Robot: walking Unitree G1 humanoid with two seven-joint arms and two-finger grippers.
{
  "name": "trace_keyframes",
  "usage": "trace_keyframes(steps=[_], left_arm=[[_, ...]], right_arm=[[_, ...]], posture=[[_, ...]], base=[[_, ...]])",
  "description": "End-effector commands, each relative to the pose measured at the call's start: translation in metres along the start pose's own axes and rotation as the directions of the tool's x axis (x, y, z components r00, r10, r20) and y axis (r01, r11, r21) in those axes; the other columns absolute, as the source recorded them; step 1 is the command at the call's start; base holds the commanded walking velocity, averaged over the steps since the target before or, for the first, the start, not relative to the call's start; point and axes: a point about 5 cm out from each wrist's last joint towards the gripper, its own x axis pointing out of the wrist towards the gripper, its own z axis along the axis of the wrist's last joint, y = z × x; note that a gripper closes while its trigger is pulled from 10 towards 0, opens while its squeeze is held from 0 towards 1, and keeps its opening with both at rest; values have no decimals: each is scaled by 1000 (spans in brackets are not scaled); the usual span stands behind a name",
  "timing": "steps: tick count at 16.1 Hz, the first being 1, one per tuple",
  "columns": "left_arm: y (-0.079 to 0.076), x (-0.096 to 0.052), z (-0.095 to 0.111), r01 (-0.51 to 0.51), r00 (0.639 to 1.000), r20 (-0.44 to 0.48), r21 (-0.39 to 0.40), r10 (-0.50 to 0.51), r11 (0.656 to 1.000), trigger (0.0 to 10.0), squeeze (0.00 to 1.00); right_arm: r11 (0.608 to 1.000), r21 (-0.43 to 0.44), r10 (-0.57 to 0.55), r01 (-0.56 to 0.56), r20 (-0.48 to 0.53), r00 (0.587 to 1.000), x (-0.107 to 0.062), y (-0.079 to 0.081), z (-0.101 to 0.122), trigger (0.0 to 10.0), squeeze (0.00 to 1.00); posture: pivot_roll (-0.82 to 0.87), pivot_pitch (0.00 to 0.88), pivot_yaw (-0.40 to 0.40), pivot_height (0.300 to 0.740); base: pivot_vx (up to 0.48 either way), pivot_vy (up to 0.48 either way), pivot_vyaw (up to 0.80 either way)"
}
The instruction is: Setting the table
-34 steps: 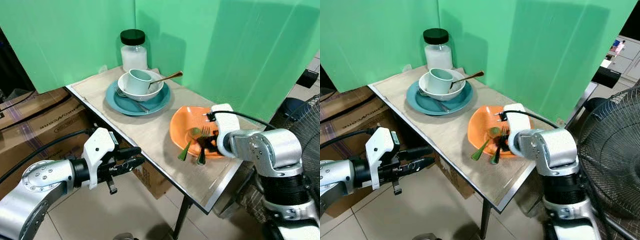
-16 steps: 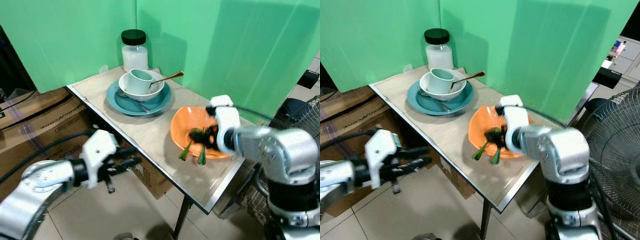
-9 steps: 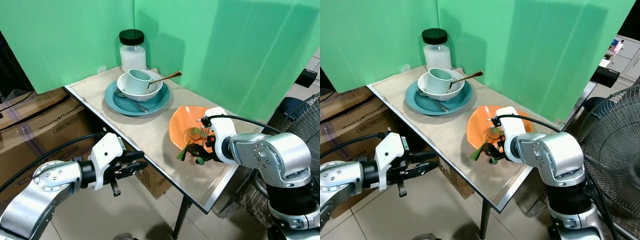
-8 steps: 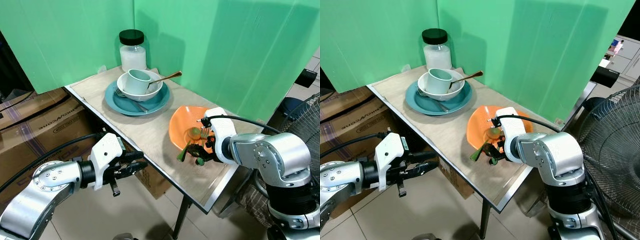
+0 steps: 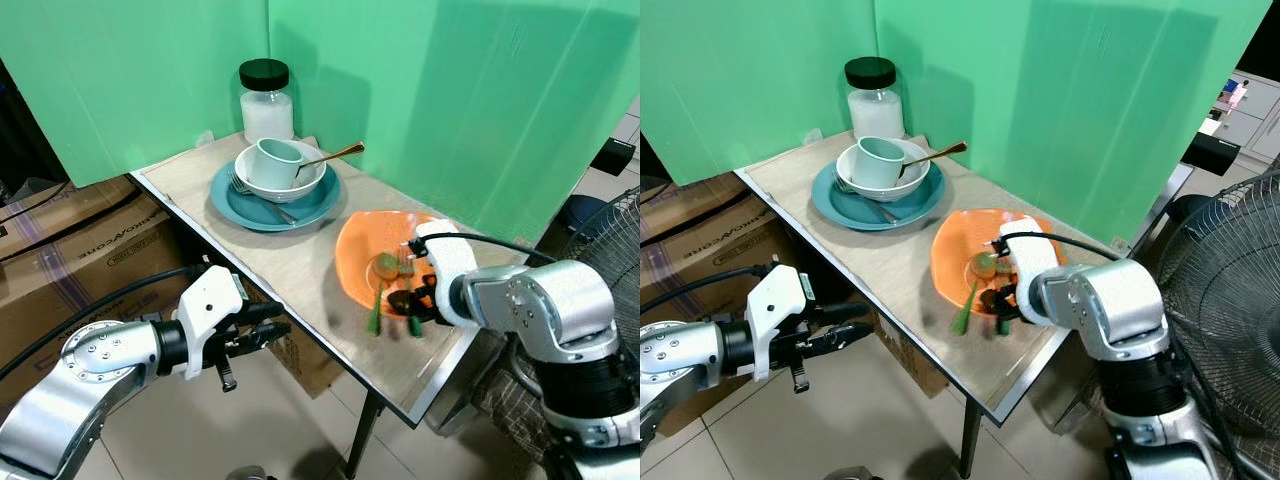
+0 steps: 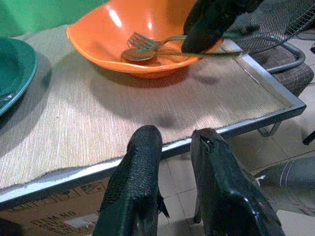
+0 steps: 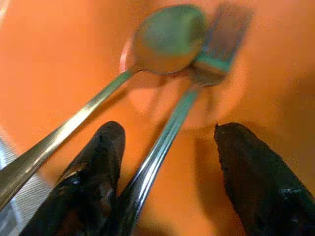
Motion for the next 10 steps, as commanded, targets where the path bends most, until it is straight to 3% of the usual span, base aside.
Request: trace_keyframes(steps=[1,10], left_arm=[[3,-4,-2,-16,1000,-13,7,16,1000,10000,0],[4,-4,-1,-22,1000,-17,13,22,1000,10000,0]], right_arm=[[1000,-5,-22,22,5,1000,-1,-4,3,0,0],[997,-74,-32,34,20,999,2,-4,8,0,0]], posture=[[90,0,-16,740],[92,0,-16,740]], base=[[0,0,0],[0,0,0]])
